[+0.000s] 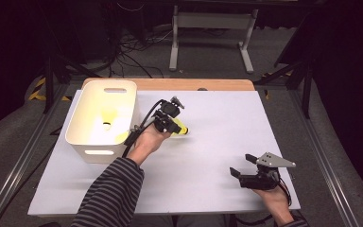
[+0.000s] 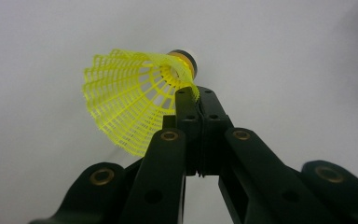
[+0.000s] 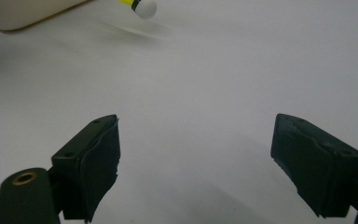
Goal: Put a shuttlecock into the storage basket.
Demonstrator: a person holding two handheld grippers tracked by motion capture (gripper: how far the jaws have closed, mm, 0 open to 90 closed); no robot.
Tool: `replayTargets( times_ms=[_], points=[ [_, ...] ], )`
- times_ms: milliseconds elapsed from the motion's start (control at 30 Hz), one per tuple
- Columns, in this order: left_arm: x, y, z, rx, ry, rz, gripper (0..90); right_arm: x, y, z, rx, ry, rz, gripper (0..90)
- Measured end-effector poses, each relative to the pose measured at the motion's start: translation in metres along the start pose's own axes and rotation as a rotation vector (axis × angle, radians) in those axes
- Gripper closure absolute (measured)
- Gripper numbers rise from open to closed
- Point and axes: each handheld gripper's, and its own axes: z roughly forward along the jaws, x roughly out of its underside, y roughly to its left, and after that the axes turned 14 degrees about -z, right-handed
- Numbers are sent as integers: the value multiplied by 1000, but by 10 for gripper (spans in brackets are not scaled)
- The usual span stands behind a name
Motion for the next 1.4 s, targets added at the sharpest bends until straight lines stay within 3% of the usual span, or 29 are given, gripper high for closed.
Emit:
replayTargets(
  times_ms=[267,400,667,1400],
  points=[
    [3,-2,-3,1,-1,7,896,0,0,0,-1,0,0,163],
    [5,-4,-6,-29,-5,25,897,0,0,0,-1,-1,2,163],
    [8,-5,-10,-36,4,30,897,0,0,0,-2,0,0,162],
    [13,-6,-27,-16,-10,37,896,0,0,0,-2,0,0,163]
  ],
)
